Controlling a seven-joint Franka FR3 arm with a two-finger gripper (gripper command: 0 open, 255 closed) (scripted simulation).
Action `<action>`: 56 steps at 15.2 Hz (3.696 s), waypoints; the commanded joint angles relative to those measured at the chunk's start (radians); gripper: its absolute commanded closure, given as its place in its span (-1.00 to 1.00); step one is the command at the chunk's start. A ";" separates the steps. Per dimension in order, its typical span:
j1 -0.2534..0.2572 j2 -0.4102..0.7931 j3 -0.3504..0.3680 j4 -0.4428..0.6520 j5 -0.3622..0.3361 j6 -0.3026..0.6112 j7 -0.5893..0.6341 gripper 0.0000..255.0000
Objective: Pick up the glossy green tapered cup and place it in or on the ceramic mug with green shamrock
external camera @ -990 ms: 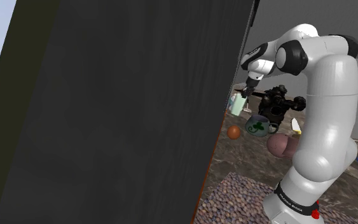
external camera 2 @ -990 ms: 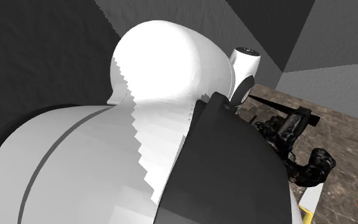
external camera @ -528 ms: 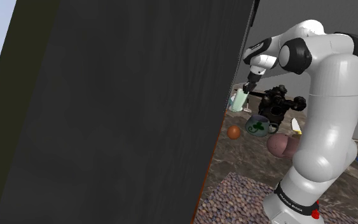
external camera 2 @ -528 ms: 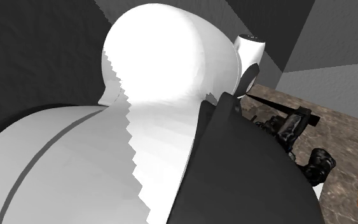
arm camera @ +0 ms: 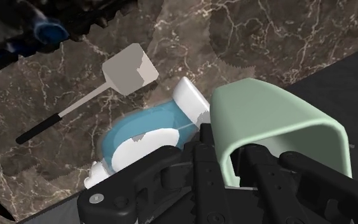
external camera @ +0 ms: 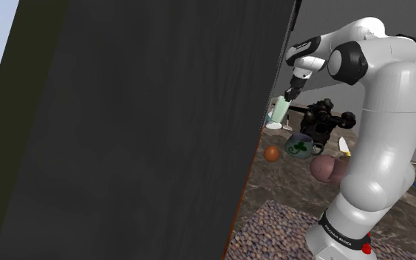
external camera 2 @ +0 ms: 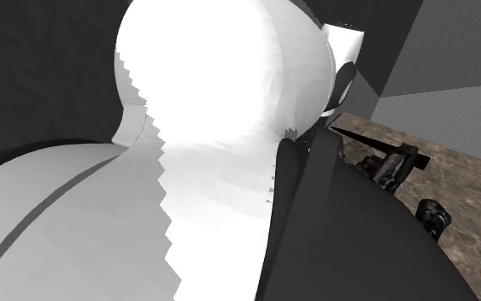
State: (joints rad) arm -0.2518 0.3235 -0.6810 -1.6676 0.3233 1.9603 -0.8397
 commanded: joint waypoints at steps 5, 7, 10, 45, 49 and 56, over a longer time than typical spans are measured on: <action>-0.004 -0.011 -0.006 0.069 -0.014 -0.077 0.016 1.00; -0.006 -0.014 -0.008 0.093 -0.018 -0.102 0.020 1.00; -0.010 -0.016 -0.010 0.131 -0.022 -0.141 0.027 1.00; -0.025 -0.812 0.039 -0.552 -0.522 -0.089 0.205 1.00; -0.027 -0.806 0.026 -0.600 -0.527 -0.035 0.201 1.00; -0.027 -0.789 0.002 -0.672 -0.532 0.054 0.193 1.00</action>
State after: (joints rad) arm -0.2794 -0.4682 -0.6757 -2.3340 -0.2086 2.0049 -0.6449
